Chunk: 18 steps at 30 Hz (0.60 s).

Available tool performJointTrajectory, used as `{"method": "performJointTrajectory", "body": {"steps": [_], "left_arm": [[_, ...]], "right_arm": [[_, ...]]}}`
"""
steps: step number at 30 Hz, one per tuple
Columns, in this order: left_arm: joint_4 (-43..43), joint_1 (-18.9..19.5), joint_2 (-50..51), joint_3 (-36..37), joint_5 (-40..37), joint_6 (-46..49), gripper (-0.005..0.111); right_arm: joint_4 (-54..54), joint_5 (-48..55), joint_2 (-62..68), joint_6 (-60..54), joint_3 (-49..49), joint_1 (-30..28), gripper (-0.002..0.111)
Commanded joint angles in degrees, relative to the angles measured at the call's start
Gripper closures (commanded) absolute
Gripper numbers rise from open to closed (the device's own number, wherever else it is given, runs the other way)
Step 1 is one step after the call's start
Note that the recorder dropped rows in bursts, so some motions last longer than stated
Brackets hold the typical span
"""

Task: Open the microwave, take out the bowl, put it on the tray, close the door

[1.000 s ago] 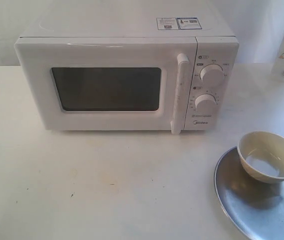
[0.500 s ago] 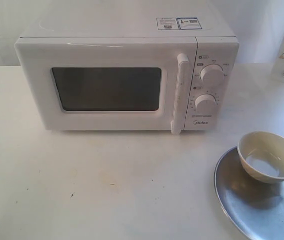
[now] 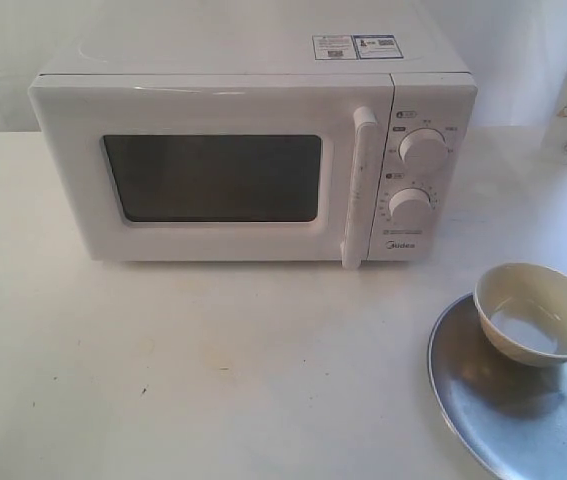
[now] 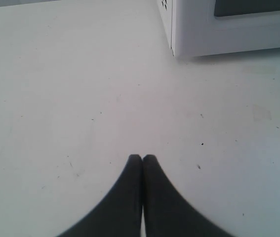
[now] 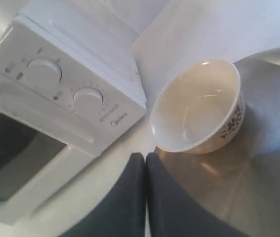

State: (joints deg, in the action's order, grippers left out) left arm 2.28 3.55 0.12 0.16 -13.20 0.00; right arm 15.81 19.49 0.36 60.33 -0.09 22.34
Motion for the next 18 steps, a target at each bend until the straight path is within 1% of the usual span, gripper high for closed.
{"method": "performJointTrajectory", "body": {"steps": [1,3,5,10,18], "left_arm": [[0.7,-0.3,-0.1,-0.2,-0.1,0.0,0.107],[0.7,-0.3,-0.1,-0.2,-0.1,0.0,0.107],[0.7,-0.3,-0.1,-0.2,-0.1,0.0,0.107],[0.7,-0.3,-0.1,-0.2,-0.1,0.0,0.107],[0.7,-0.3,-0.1,-0.2,-0.1,0.0,0.107]], "right_arm": [[-11.1,-0.5,-0.4,-33.9,0.1,-0.5,0.108],[-15.1,-0.5,-0.4,-45.8,0.1,-0.5,0.108],[-16.4,-0.5,-0.4,-50.5,0.1,-0.5,0.108],[-15.8,-0.5,-0.4,-52.6,0.1,-2.2,0.108],[-15.8,-0.5,-0.4,-54.8,0.1,-7.2,0.108]]}}
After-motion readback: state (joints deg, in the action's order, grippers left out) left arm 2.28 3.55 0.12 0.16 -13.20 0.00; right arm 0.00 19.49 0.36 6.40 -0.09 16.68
